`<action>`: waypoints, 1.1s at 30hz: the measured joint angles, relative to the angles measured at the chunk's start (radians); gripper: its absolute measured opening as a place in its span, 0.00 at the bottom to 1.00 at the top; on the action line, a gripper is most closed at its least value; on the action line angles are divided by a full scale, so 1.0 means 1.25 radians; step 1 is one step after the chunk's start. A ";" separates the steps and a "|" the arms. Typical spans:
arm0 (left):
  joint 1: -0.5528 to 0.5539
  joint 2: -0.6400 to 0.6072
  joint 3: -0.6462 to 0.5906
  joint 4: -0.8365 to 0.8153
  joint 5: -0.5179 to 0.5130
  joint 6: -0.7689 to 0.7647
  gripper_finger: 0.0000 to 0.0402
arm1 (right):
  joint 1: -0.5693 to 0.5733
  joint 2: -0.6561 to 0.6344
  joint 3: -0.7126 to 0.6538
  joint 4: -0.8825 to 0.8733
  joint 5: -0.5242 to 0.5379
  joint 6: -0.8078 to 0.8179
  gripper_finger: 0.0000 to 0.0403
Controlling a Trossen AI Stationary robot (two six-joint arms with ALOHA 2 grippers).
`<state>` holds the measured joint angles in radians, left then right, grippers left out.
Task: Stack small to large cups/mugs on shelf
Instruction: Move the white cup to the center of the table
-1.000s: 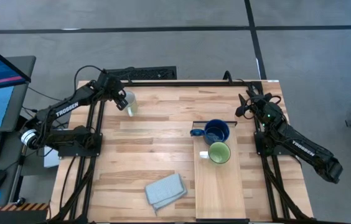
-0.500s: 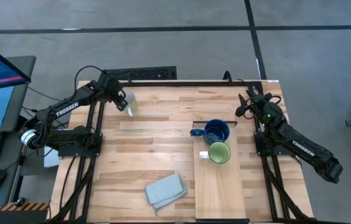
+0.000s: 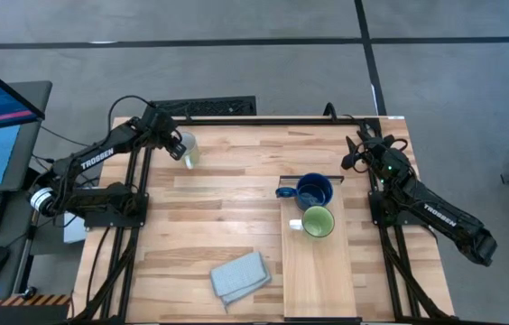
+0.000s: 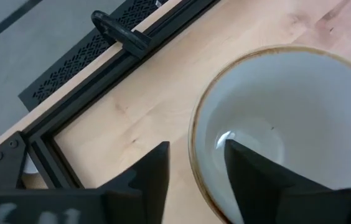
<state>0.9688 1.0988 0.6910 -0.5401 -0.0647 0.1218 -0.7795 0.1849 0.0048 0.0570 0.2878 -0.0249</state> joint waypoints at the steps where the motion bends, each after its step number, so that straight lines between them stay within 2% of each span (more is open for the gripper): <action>1: 0.000 0.000 0.000 -0.001 0.000 0.000 0.33 | 0.000 0.000 0.000 0.000 0.000 0.000 0.58; 12: 0.000 0.000 0.000 0.005 0.011 0.004 0.03 | 0.000 0.000 0.000 0.000 0.000 0.000 0.58; 19: -0.003 0.000 0.001 0.011 0.107 0.030 0.02 | 0.000 0.000 0.000 0.000 0.000 0.000 0.58; 24: -0.011 0.000 0.001 0.009 0.131 0.034 0.01 | 0.000 0.000 0.000 0.000 0.000 0.000 0.58; 30: -0.048 0.002 -0.002 0.000 0.273 0.039 0.01 | 0.000 0.000 0.000 0.000 0.000 0.000 0.58; 33: -0.090 0.002 -0.002 0.008 0.300 0.025 0.01 | 0.000 0.000 0.000 0.000 0.000 0.000 0.58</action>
<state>0.8561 1.1011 0.6880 -0.5304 0.3105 0.1537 -0.7794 0.1851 0.0047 0.0570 0.2875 -0.0250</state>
